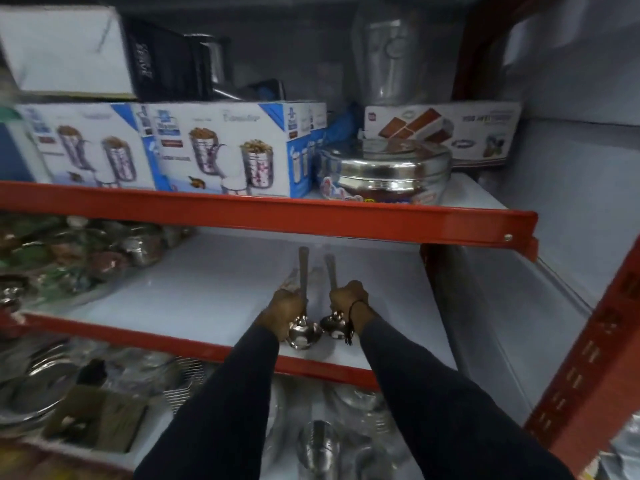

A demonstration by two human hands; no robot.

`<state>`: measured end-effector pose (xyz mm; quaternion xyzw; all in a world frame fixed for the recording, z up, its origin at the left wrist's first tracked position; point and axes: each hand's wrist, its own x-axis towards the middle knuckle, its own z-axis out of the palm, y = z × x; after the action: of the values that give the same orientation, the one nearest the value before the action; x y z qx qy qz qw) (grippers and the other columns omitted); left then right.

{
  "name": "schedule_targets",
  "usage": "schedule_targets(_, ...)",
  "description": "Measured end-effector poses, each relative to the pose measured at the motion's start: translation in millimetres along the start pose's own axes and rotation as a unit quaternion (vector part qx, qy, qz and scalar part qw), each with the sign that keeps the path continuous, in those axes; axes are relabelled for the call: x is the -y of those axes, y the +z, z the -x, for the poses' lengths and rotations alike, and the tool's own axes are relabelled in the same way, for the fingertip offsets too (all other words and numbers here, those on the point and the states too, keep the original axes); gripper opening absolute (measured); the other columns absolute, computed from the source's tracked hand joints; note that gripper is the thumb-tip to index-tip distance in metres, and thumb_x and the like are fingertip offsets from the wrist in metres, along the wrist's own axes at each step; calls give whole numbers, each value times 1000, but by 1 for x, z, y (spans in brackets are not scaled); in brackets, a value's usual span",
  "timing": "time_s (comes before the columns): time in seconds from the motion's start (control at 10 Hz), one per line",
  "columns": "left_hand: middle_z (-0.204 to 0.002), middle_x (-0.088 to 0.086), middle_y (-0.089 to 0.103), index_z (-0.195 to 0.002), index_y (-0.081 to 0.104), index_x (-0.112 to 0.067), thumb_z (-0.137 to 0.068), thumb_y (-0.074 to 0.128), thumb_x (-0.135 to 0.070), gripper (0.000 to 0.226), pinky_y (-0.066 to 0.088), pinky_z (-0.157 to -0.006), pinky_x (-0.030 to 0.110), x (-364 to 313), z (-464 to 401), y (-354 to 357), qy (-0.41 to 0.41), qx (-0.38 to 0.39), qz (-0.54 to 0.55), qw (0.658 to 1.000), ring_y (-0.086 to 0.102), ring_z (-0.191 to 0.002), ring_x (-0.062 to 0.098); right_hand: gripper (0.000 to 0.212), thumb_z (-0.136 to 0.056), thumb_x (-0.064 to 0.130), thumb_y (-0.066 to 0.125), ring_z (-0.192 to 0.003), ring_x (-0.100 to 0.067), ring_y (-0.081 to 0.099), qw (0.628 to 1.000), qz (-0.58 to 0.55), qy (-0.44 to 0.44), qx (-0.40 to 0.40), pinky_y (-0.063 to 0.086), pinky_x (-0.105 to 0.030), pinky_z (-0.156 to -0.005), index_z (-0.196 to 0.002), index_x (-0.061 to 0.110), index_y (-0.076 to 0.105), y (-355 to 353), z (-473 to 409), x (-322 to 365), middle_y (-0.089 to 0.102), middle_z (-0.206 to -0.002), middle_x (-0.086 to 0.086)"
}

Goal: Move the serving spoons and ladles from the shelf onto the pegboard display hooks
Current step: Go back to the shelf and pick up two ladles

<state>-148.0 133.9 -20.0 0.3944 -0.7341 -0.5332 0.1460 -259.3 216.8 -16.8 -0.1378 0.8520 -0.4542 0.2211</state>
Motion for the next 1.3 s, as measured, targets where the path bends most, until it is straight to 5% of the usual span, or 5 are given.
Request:
schedule_targets(0.4,-89,16,71,-91,72,-3,-97,55,-8,19,57,-75,33,101,137,-246,-58,-325,106,938,65,-77,25,4,-75,-5,68,-71,-30,65,944,-40,-131,301,51,-39,-66,-78,-4,69,196,145,110,64,-77,-21)
schedule_targets(0.5,-57,6,56,-65,58,-9,-94,56,6,32,43,-47,20,143,222,-298,-59,-451,146,879,52,-51,17,6,-76,-2,70,-44,-18,59,885,1,-196,421,45,-21,-44,-73,1,66,254,224,124,60,-54,-8)
schedule_targets(0.6,-73,15,55,-80,59,-2,-92,54,10,18,44,-63,32,165,319,-326,-77,-522,159,834,52,-66,25,32,-92,3,56,-23,-1,48,802,83,-225,547,35,-11,-26,-65,18,50,288,306,131,53,-56,4)
schedule_targets(1.0,-62,5,56,-96,62,-5,-94,53,6,14,38,-32,13,171,650,-279,-139,-879,80,449,50,-32,1,25,-89,-7,56,-42,-14,53,477,69,-316,817,41,-22,-37,-70,9,59,282,636,80,55,-64,-8)
schedule_targets(1.3,-76,13,59,-92,55,-11,-102,50,0,16,46,-54,31,125,778,-157,-131,-945,80,288,53,-58,20,23,-88,-6,62,-62,-27,62,245,78,-307,916,44,-32,-53,-70,8,61,175,768,14,59,-75,-16)
